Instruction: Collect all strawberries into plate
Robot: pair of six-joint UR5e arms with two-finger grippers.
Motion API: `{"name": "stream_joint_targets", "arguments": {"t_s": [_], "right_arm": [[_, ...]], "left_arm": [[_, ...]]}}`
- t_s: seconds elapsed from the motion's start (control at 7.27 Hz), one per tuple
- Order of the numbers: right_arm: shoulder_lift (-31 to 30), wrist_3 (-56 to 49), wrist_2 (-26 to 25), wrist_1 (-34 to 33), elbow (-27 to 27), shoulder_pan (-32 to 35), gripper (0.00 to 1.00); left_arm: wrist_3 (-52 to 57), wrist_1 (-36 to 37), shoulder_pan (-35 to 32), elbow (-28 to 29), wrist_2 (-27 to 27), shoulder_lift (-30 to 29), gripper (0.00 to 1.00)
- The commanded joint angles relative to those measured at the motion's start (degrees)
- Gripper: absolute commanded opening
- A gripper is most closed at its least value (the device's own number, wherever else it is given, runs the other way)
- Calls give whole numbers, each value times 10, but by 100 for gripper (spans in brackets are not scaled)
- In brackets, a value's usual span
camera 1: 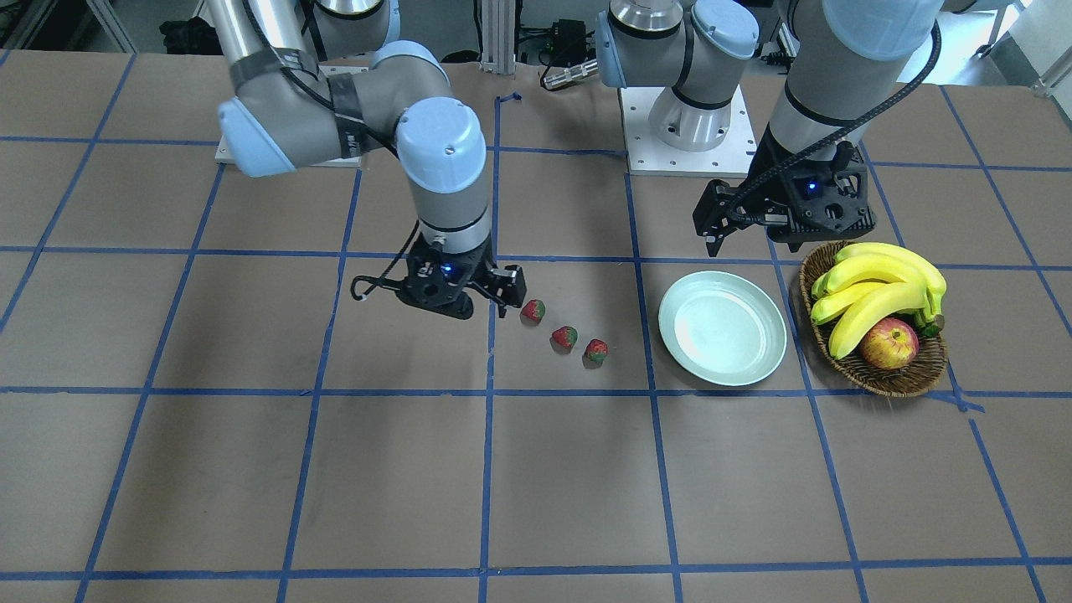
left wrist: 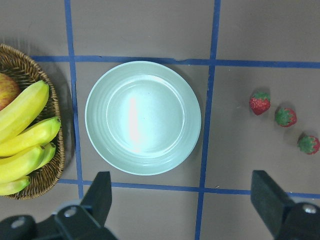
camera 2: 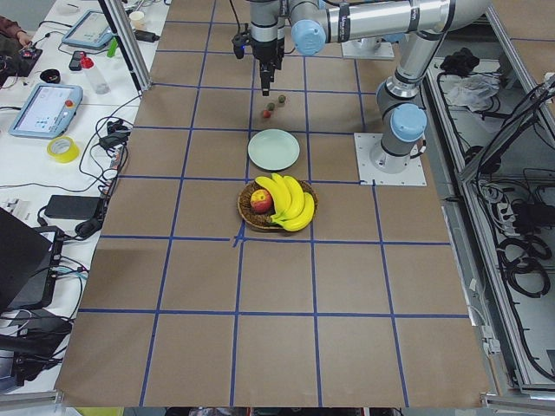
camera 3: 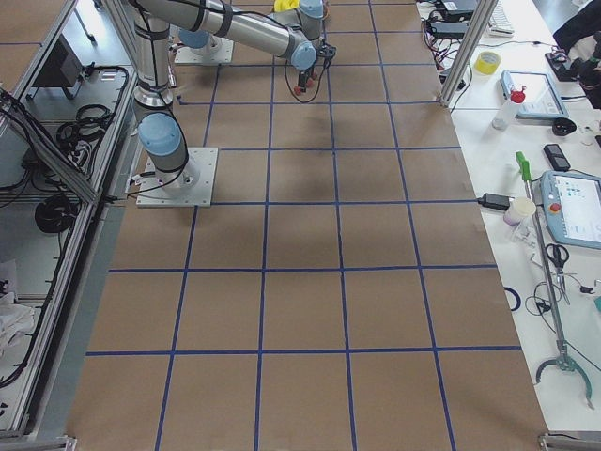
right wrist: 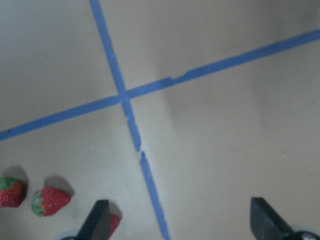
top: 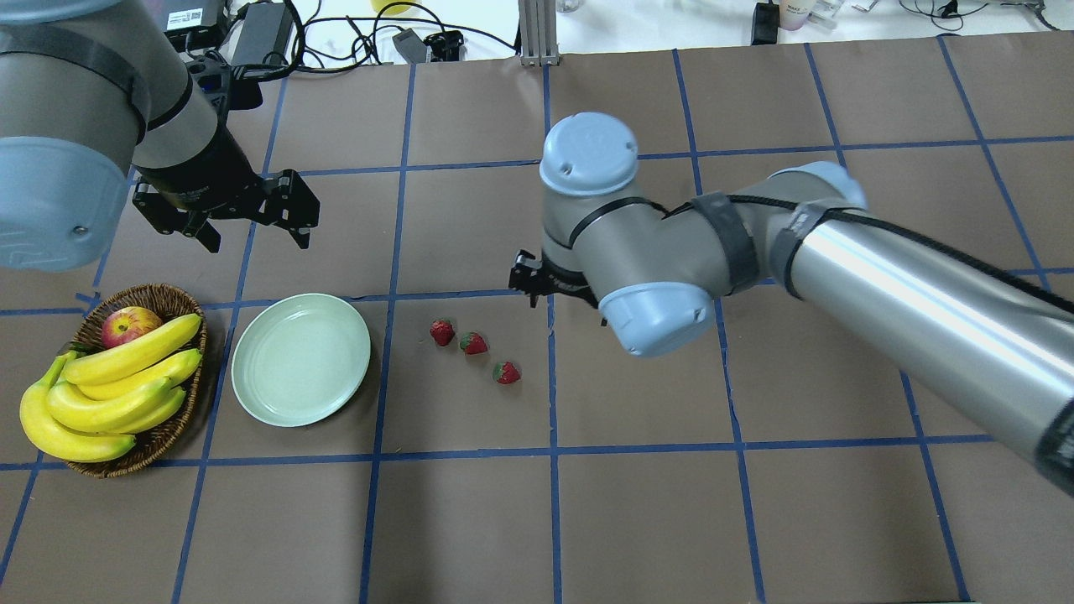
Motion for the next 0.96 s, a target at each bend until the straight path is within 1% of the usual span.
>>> {"name": "stream_joint_targets", "arguments": {"t_s": [0.0,0.14,0.28,0.41,0.55,0.69,0.83], "right_arm": [[-65,-157,-12,61,-22,-82,100],[-94,-199,-18,90,-46,-107,100],[-110,-211,-21,161,-96,-123,100],[-111,-211,-30,226,-163,-123,100],[-112,-209,-31,286,-215,-118,100],[-114,-210,-27,310,-228,-117,100],[-120,-210,-32,309,-224,-117,100]], "left_arm": [[-11,3,3,2,-6,-2,100],[-13,3,1,-5,-6,-3,100],[-11,5,1,-13,-6,-10,100],[-12,19,0,-18,-7,-26,100],[-7,24,-8,-19,-38,-48,100],[-7,80,-16,-21,-73,-70,100],[-10,109,-33,-37,-75,-90,100]]}}
